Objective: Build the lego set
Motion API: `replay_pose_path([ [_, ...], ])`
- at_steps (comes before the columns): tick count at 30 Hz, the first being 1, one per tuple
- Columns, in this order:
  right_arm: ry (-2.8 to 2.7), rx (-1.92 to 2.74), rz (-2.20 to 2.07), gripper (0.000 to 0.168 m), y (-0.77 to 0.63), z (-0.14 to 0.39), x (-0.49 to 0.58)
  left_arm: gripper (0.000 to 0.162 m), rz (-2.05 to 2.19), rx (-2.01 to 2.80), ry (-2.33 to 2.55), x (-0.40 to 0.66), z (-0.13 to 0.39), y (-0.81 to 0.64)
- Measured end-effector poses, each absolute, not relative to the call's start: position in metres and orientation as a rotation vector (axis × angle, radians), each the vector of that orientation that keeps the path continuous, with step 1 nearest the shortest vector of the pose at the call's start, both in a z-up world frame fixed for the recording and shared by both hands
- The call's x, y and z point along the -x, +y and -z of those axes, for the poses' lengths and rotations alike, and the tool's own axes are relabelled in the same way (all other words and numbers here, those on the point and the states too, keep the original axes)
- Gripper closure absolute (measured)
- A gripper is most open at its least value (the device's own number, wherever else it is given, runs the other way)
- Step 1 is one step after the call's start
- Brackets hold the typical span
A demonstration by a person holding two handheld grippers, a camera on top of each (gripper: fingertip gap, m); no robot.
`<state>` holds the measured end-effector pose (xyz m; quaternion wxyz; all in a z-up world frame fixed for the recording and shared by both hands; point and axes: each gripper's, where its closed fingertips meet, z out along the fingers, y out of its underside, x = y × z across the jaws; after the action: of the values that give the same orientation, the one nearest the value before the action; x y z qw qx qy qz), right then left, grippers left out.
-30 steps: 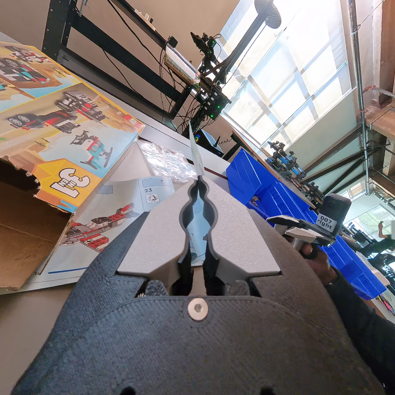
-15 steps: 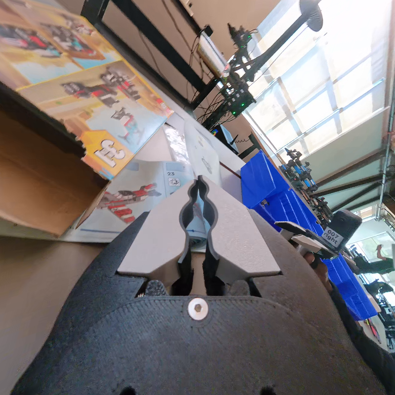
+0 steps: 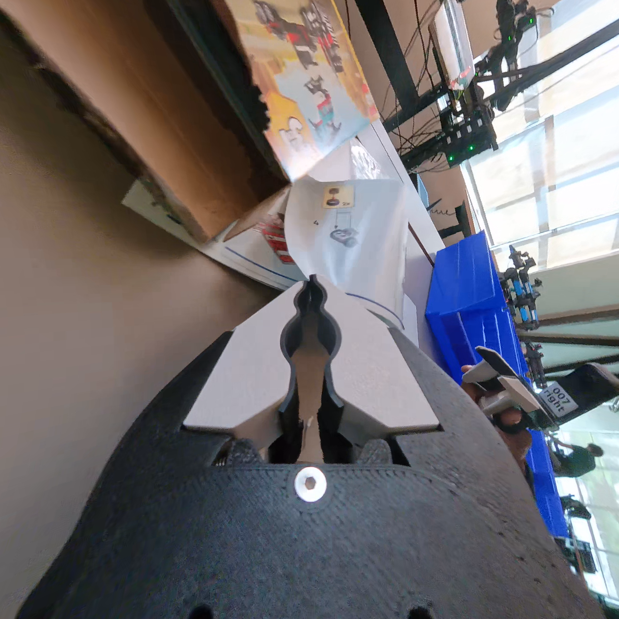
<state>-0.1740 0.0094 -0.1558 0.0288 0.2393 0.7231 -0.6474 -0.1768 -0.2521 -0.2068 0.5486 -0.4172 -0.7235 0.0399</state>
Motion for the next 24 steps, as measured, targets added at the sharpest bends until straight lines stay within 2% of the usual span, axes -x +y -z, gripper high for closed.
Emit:
replay_pose_path([
  [4,2.236,-0.734,1.995,0.126,0.009,0.156,0.173,0.157,-0.119,0.947,-1.756,0.169,0.216,-0.266],
  [7,2.236,-0.730,1.993,0.126,0.009,0.156,0.173,0.129,-0.170,0.930,-1.759,0.157,0.214,-0.273],
  [10,2.231,-0.728,1.993,0.126,0.009,0.156,0.173,0.111,-0.364,1.042,-1.727,0.140,0.200,-0.279],
  [13,2.228,-0.727,1.990,0.126,0.009,0.156,0.172,0.111,-0.589,1.235,-1.577,0.127,0.168,-0.258],
  [16,2.229,-0.725,1.983,0.126,0.008,0.157,0.172,0.115,-0.607,1.439,-1.382,0.124,0.153,-0.204],
  [20,2.240,-0.722,1.975,0.125,0.007,0.158,0.172,0.115,-0.482,1.583,-1.260,0.128,0.161,-0.146],
  [24,2.245,-0.714,1.970,0.125,0.007,0.158,0.171,0.116,-0.356,1.808,-1.266,0.125,0.200,-0.108],
])
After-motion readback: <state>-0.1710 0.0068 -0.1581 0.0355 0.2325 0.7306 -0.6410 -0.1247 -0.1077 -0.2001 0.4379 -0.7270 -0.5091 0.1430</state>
